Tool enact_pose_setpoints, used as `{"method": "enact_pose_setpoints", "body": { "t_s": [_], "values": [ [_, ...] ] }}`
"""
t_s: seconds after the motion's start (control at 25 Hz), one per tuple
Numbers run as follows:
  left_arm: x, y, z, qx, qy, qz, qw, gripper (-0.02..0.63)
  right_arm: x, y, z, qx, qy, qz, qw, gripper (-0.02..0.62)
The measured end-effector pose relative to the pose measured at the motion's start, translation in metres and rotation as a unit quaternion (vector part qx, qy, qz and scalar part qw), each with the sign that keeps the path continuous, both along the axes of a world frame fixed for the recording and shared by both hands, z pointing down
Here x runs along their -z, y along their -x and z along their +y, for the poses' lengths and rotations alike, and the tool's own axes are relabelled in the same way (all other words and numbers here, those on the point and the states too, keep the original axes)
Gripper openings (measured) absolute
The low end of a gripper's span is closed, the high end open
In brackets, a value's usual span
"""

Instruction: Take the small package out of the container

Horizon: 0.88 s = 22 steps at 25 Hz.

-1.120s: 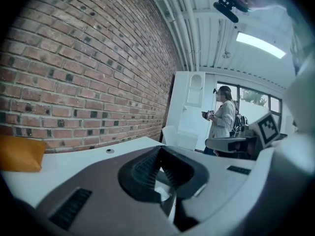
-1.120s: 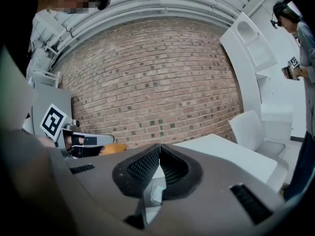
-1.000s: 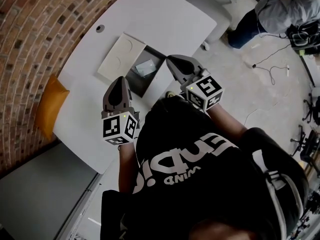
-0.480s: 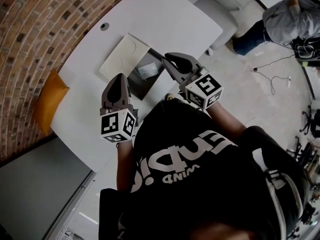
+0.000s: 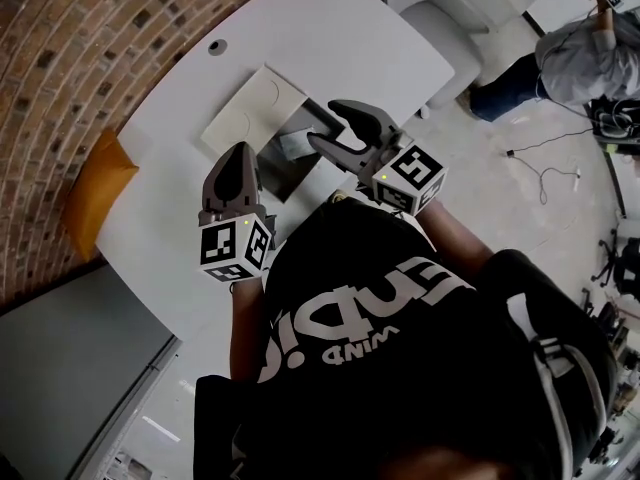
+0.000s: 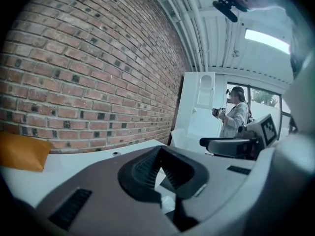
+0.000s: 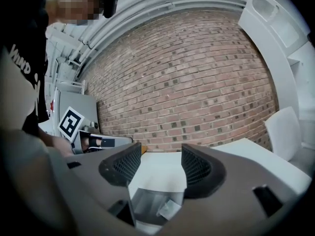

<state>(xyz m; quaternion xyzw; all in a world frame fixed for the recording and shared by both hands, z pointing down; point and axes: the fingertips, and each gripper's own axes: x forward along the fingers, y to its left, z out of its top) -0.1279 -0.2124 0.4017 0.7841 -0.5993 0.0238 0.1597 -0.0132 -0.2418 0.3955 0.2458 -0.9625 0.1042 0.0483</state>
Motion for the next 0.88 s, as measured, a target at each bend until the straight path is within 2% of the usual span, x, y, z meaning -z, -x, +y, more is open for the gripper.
{"method": "enact_pose_setpoints", "body": {
  "t_s": [0.24, 0.88],
  "values": [
    [0.002, 0.001, -0.006, 0.004, -0.003, 0.001, 1.0000, 0.008, 0.010, 0.010, 0.002, 0.027, 0.001, -0.015, 1.000, 0.270],
    [-0.001, 0.005, -0.015, 0.012, 0.000, -0.002, 0.9999, 0.008, -0.049, 0.018, -0.020, 0.052, 0.029, 0.056, 0.997, 0.268]
  ]
}}
